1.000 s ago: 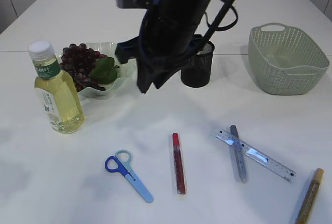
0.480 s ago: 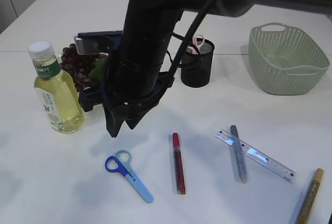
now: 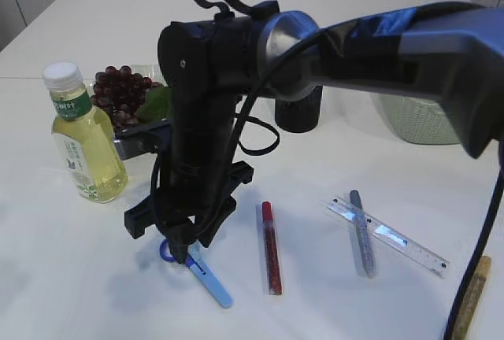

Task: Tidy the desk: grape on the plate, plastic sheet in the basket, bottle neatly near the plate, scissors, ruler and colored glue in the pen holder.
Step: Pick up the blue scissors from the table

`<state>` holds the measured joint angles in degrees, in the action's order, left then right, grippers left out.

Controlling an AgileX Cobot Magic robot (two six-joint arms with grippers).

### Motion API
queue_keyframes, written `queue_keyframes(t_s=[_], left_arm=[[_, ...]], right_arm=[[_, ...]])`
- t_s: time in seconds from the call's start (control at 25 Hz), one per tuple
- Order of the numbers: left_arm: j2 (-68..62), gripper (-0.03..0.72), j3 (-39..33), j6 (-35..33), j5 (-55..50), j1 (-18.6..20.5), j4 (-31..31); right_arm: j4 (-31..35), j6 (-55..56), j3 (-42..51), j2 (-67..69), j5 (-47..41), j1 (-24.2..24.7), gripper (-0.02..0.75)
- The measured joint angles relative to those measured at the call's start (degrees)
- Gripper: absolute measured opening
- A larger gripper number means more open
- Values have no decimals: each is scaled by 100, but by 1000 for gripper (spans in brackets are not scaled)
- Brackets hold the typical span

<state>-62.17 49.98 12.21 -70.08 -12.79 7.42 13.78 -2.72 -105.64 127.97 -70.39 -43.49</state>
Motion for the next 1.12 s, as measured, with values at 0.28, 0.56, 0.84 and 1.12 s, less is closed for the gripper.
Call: queue_keyframes(t_s=[0.28,0.56,0.84,1.12], left_arm=[[0,442,0,0,-4,0,-85],[0,438,0,-10,-4,0,-165],[0,438,0,-40,-13,0,-176],[0,435,0,-52,-13,0,-176]], right_arm=[[-156,0,-11,352,44,-61,321],[-615,129,-336,461,44,-155,321],[-826,303,-445,461,44,-286,321],[-941,430,-448,516,44,-369,321]])
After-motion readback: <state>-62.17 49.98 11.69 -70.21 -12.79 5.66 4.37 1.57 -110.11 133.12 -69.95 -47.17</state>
